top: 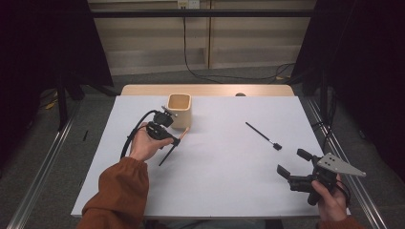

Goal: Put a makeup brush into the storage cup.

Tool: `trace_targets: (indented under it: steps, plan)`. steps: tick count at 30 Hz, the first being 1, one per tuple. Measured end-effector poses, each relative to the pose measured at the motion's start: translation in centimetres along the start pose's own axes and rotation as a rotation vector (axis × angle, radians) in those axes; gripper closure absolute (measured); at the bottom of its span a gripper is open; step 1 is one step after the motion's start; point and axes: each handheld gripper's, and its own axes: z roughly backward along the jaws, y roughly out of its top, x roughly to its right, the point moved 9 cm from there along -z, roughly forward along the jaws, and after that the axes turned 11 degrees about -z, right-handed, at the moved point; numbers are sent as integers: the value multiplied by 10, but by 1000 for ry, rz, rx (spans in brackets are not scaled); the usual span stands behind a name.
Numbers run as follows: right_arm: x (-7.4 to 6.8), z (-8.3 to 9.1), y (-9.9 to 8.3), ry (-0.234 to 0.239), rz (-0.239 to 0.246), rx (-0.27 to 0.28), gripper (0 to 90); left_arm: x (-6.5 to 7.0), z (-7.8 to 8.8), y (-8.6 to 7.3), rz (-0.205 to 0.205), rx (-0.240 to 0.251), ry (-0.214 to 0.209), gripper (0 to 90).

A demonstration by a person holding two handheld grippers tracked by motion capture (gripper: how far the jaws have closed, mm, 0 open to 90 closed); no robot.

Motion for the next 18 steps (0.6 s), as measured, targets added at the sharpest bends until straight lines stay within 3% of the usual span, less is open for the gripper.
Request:
trace_targets:
  steps: [7, 16, 18]
  plan:
    - [0, 0, 0, 1, 5, 0, 0, 8, 6, 3, -31, 74, -15, 840]
    - [0, 0, 0, 1, 5, 1, 0, 11, 13, 7, -36, 161, -12, 840]
    - [0, 0, 0, 1, 7, 1, 0, 12, 17, 10, -33, 205, -9, 840]
